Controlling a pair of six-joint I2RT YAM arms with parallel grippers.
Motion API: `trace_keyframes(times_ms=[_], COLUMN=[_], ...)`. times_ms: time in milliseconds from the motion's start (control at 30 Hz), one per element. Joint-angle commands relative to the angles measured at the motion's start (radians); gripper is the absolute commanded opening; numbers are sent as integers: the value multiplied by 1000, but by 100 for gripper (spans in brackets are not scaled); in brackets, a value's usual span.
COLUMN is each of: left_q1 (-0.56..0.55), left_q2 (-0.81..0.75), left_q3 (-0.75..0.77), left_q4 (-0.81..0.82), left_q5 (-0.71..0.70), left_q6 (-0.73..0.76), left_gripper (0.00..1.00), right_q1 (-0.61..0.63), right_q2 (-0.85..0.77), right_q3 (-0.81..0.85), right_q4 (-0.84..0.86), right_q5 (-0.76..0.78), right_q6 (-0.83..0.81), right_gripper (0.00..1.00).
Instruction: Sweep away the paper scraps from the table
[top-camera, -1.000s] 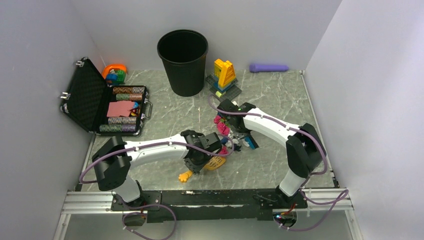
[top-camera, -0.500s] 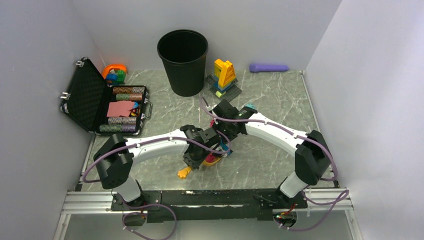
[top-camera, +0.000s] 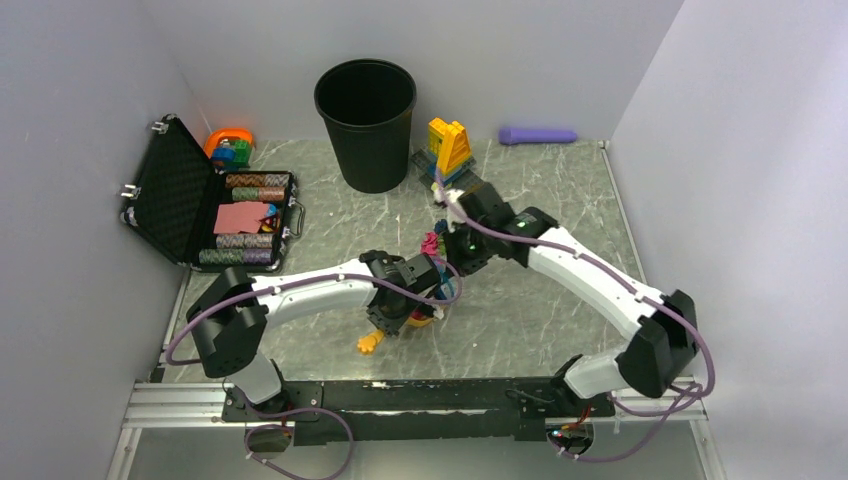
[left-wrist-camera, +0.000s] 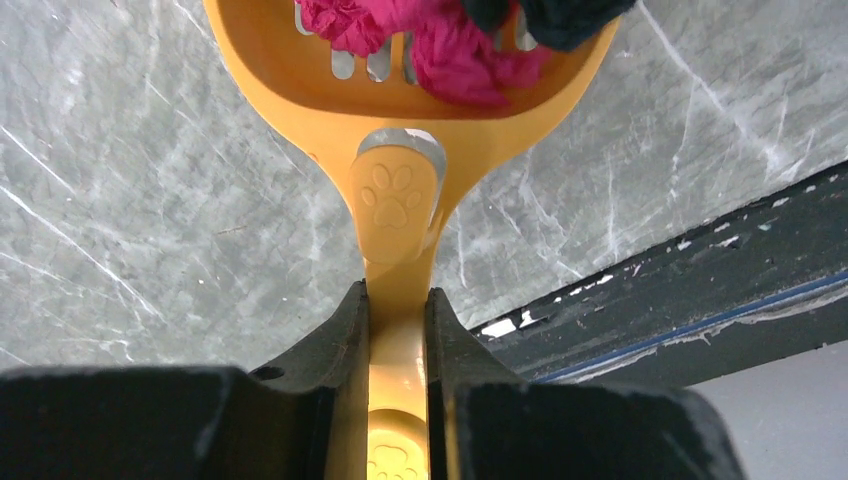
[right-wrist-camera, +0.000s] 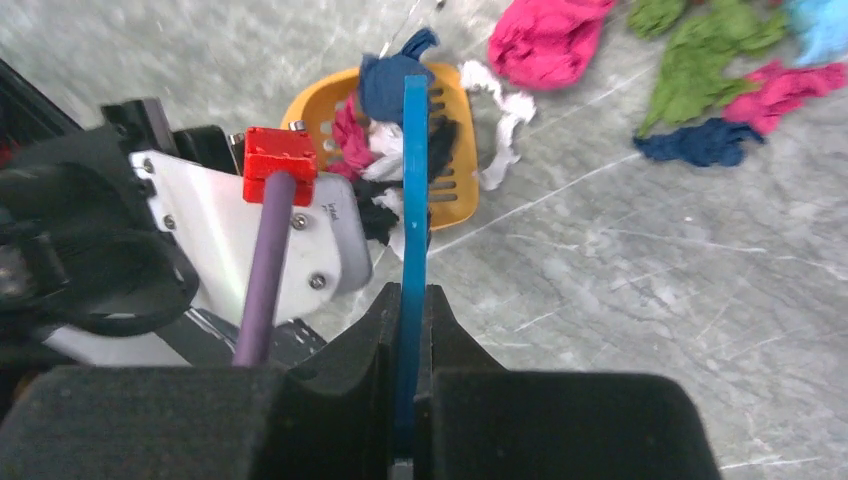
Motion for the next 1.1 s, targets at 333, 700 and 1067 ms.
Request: trace_keyframes(times_ms=[333, 700, 1067], left_q1=[8, 7, 7], left_q2=[-68, -45, -6], left_q3=[-66, -47, -16], left_q4=[124, 103, 84], left_q5=[-64, -37, -36], left_q6=[-20, -13, -1], left_gripper=[0, 0, 0], right_q1=[-242, -238, -161], right_q2=[-187, 4, 72], right_q3=[-80, -33, -41], right_q4=[135, -77, 79], right_q5=[45, 368, 49], right_q6=[134, 168, 236], right_gripper=[0, 0, 0])
